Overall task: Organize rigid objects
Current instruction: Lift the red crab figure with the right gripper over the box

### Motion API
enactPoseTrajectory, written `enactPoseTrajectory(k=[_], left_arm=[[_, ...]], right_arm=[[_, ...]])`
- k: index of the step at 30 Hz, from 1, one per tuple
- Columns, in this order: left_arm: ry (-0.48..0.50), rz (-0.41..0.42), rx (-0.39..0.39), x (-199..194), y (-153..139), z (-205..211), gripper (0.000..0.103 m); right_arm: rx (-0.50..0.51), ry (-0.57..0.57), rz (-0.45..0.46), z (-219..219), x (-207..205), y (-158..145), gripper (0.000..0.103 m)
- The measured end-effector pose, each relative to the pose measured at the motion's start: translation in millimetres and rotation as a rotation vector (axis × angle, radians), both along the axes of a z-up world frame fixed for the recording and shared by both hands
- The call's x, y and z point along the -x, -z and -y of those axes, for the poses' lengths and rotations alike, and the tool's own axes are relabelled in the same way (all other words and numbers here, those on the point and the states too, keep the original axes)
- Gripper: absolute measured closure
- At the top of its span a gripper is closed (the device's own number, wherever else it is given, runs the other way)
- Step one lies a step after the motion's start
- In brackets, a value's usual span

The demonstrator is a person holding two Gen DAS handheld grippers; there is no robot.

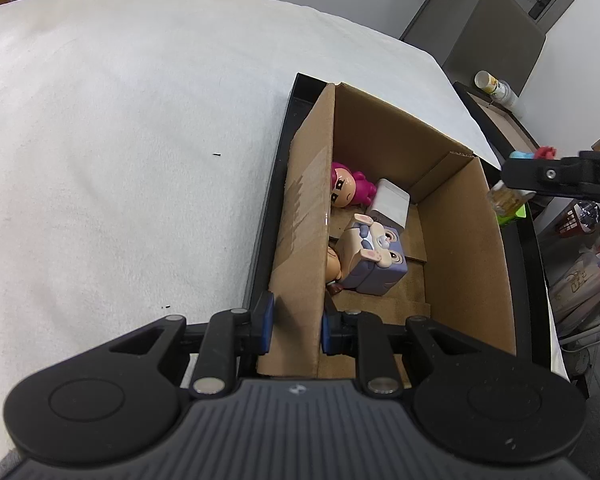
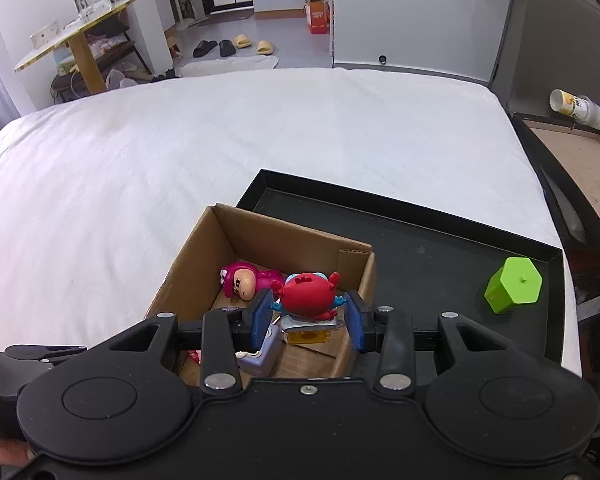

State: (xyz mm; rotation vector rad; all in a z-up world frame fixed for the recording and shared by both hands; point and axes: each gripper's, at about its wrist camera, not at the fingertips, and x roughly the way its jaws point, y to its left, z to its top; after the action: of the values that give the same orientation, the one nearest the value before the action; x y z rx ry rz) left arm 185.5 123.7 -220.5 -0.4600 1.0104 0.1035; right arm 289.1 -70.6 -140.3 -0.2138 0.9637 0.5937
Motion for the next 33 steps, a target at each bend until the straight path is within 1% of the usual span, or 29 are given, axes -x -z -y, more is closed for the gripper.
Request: enactPoseTrajectory(k=[5,10,15,19,25,27,30,33], left_arm=[[0.003,0.006,0.012,1,1,-2,0.082],[0.007,0.011,0.022,2,2,-4,0.081],[0.01,0.016,0.029,3,2,-5,0.081],[0.011,0.022,0.038,4,2,-6,0.08],[0.016,0.026,0.044,4,3,-8,0.08],[0.016,0.026,0.047,4,3,-8,0.08],[0.017,0.026,0.049,4,3,-9,0.08],[0.016,0.026,0.049,4,4,-9,0.08]], right_arm=[[0.031,-0.025,-0.019,-13,-2,8,0.064],[0.11,-0.063,-0.04,-27,1,23,0.064],[0.193,-0.113,-0.039,-39,7,35,0.064],[0.255,-0.182,-0.039,-48,10,42,0.064],[0.394,-0.347,0.018,-65,23,53,0.064],[0.432,-0.386,0.022,-70,27,58,0.064],[0.476,-0.424,0.021,-75,31,67,0.064],[0.495,-0.426,0.005,-78,30,74,0.064]])
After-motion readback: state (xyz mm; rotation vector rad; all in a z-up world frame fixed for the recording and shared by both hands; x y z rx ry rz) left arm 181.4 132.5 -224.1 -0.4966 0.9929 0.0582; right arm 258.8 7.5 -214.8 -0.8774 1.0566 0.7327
